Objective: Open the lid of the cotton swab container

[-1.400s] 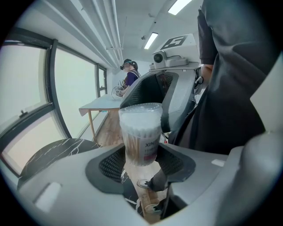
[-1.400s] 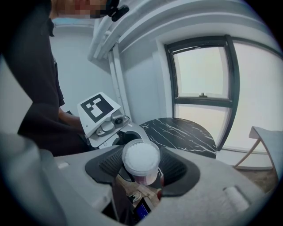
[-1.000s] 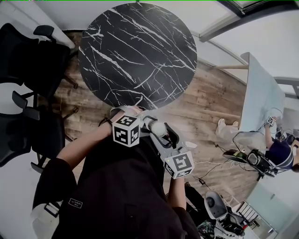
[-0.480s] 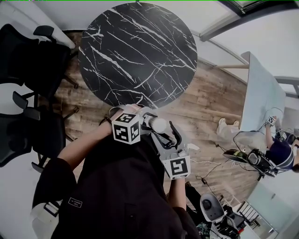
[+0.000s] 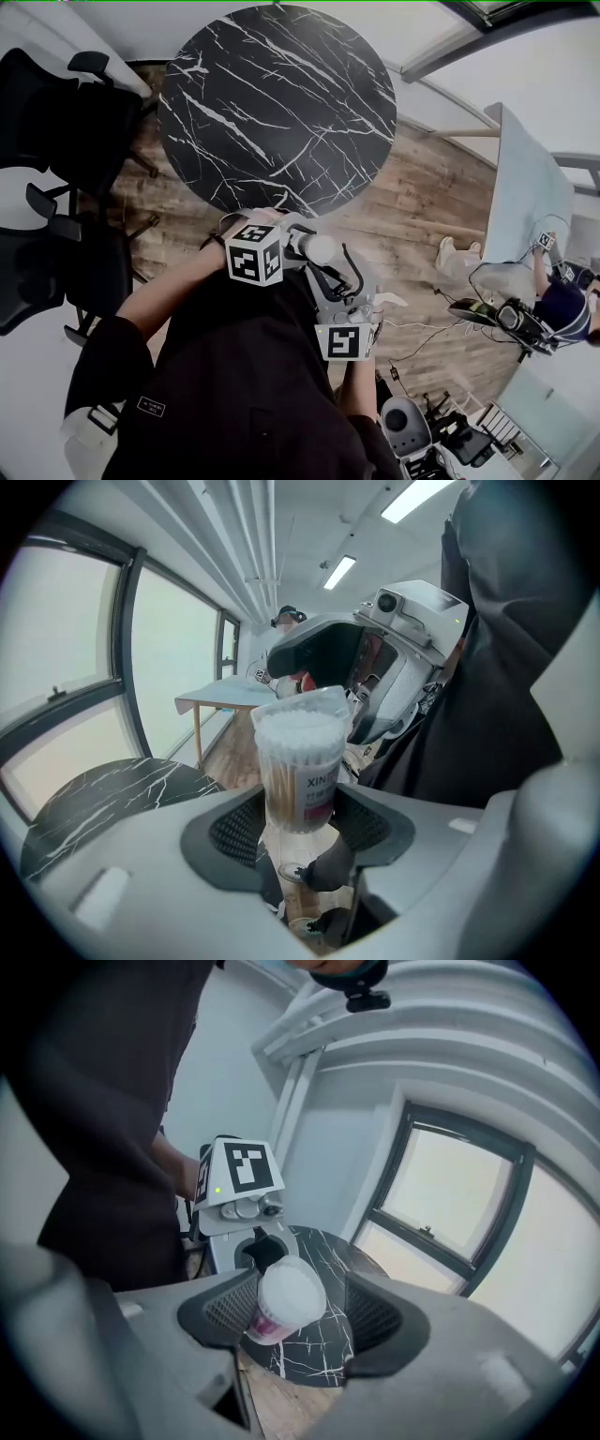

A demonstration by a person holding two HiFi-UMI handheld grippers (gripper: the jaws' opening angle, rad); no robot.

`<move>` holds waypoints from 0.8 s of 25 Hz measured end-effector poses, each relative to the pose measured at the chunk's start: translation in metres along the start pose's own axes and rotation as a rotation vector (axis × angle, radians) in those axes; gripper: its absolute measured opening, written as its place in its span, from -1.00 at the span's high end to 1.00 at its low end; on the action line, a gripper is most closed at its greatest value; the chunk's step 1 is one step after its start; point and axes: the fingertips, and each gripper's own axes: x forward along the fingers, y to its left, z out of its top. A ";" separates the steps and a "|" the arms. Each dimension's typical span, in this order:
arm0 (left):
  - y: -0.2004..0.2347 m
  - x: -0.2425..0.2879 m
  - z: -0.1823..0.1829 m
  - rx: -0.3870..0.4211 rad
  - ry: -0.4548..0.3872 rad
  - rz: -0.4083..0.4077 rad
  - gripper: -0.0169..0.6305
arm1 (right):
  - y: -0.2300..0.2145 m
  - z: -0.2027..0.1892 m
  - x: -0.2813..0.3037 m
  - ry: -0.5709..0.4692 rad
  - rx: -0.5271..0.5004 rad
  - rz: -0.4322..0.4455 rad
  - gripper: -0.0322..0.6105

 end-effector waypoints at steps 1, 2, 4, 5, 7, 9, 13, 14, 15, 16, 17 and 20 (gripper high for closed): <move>-0.001 0.000 0.000 0.000 0.000 -0.002 0.21 | 0.001 -0.001 0.000 0.005 -0.018 -0.001 0.00; -0.001 0.000 0.000 0.001 0.002 -0.003 0.21 | 0.002 -0.002 0.000 0.009 -0.037 0.000 0.01; -0.002 0.001 0.000 0.004 0.008 -0.005 0.21 | 0.005 -0.002 0.001 0.013 -0.069 0.004 0.02; -0.003 0.002 0.000 0.005 0.008 -0.005 0.21 | 0.006 -0.002 0.000 0.012 -0.081 0.005 0.03; -0.004 0.002 0.000 0.007 0.007 -0.002 0.21 | 0.008 -0.002 -0.001 0.007 -0.098 0.002 0.04; -0.006 0.003 0.000 0.012 0.005 0.000 0.21 | 0.010 -0.002 -0.003 0.005 -0.107 0.001 0.07; -0.009 0.004 -0.001 0.029 0.005 0.000 0.21 | 0.015 -0.003 -0.004 0.014 -0.119 0.014 0.12; -0.009 0.004 -0.001 0.031 0.004 -0.001 0.21 | 0.016 -0.003 -0.004 0.015 -0.119 0.020 0.16; -0.010 0.004 -0.001 0.033 0.001 -0.001 0.21 | 0.018 -0.004 -0.004 0.016 -0.118 0.025 0.18; -0.010 0.004 -0.001 0.036 -0.003 -0.001 0.21 | 0.019 -0.004 -0.004 0.015 -0.117 0.030 0.22; -0.010 0.004 -0.001 0.041 -0.006 -0.001 0.21 | 0.020 -0.004 -0.005 0.015 -0.116 0.035 0.24; -0.013 0.005 -0.002 0.062 -0.005 -0.004 0.21 | 0.024 -0.006 -0.005 0.025 -0.110 0.054 0.27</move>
